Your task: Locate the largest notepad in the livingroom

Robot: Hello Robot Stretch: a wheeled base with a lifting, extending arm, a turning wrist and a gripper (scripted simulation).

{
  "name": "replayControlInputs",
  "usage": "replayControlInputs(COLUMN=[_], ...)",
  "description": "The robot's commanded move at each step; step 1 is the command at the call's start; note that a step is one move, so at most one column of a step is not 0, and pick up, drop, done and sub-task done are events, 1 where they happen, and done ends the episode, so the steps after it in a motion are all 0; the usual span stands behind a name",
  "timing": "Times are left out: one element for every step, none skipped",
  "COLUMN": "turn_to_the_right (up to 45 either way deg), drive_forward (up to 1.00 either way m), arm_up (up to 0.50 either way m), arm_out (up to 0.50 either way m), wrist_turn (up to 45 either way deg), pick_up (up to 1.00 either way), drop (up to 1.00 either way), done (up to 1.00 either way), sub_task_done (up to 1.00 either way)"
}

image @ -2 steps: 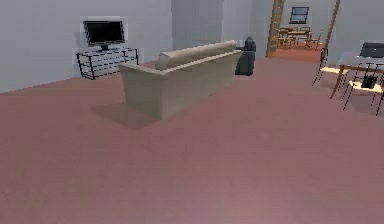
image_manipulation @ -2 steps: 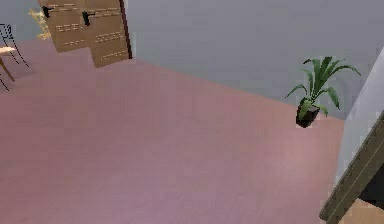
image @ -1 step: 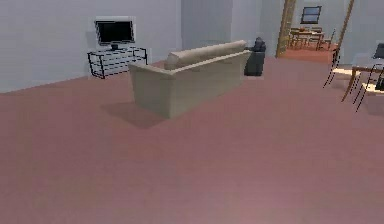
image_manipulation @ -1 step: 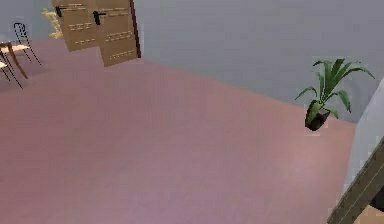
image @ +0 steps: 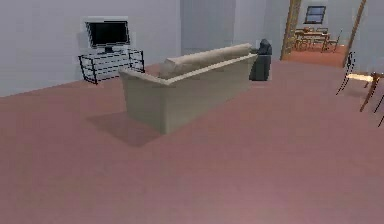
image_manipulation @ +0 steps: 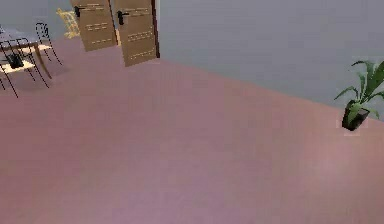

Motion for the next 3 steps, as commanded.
replayControlInputs(turn_to_the_right=[-30.0, 0.0, 0.0], drive_forward=[0.0, 1.0, 1.0], arm_up=[0.0, 0.0, 0.0], arm_out=[0.0, 0.0, 0.0], wrist_turn=[0.0, 0.0, 0.0], pick_up=[0.0, 0.0, 0.0], drop=[0.0, 0.0, 0.0], done=[0.0, 0.0, 0.0], sub_task_done=[0.0, 0.0, 0.0])
